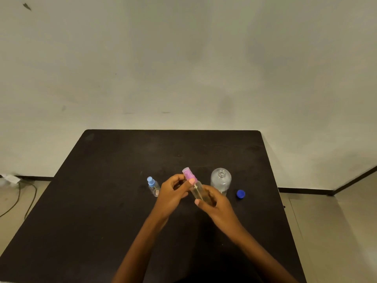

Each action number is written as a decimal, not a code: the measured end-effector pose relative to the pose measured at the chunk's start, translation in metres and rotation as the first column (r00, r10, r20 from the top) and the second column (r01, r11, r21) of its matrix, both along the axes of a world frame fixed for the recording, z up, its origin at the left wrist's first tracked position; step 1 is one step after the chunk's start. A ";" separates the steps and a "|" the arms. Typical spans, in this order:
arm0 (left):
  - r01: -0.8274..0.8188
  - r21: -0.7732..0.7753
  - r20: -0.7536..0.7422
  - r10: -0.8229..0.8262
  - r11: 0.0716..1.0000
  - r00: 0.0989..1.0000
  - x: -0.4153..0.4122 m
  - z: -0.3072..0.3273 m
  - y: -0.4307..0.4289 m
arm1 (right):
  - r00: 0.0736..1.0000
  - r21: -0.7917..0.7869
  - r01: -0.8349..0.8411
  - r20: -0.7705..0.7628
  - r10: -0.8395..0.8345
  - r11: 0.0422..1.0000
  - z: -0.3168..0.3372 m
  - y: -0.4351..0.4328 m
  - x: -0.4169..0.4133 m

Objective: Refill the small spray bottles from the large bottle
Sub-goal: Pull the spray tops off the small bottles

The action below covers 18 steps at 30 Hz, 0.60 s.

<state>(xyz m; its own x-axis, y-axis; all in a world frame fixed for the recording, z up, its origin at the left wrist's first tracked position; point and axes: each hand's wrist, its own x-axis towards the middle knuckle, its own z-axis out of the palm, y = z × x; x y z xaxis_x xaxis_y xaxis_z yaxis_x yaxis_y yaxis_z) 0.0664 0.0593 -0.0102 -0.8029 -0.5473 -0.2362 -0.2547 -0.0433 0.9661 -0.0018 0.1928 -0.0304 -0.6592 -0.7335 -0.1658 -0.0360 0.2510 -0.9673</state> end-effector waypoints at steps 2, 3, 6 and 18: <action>0.031 0.038 0.005 -0.032 0.999 0.999 0.003 0.003 0.000 | 0.996 -0.029 -0.024 0.086 0.026 0.999 0.004 0.000 0.003; 0.050 0.056 0.000 -0.050 0.997 0.999 0.004 0.005 -0.001 | 0.992 -0.056 -0.036 0.121 0.043 0.998 0.005 0.000 0.004; 0.113 0.034 -0.005 -0.113 0.993 0.994 0.006 0.009 -0.002 | 0.977 -0.122 -0.055 0.200 0.078 0.991 0.010 0.002 0.006; -0.020 -0.048 -0.038 0.018 0.999 0.999 -0.003 0.012 0.016 | 0.992 -0.050 0.118 -0.042 -0.120 0.992 0.006 0.003 0.010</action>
